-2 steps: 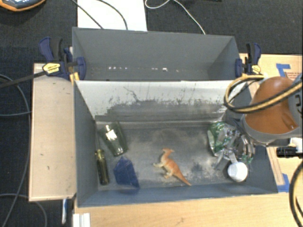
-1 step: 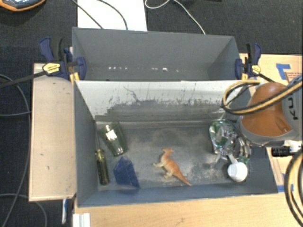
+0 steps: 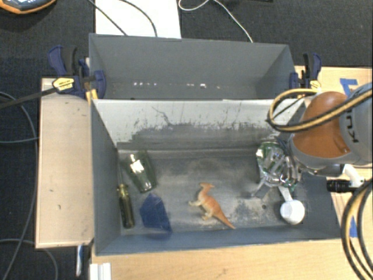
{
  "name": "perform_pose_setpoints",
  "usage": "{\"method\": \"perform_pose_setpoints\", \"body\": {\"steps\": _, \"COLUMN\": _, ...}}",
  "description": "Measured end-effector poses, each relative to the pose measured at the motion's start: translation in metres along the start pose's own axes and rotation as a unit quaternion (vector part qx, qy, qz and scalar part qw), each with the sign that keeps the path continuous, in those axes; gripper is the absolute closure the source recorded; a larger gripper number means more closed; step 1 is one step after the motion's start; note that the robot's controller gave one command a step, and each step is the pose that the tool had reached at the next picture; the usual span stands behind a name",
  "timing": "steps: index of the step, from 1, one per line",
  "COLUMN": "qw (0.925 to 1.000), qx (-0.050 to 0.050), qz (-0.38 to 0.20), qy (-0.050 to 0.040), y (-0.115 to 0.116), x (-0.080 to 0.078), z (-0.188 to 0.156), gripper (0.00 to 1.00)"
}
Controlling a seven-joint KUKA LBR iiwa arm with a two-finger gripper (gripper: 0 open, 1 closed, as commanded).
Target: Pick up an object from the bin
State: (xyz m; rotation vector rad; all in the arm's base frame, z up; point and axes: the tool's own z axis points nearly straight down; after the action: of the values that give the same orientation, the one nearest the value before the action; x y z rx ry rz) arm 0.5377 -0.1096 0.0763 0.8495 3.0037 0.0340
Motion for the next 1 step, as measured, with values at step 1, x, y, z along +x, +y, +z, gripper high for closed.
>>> {"method": "perform_pose_setpoints", "body": {"steps": 1, "qw": 0.9992, "qx": -0.006, "qz": -0.039, "qy": -0.0080, "y": -0.0016, "x": -0.0226, "z": -0.0036, "gripper": 0.00}}
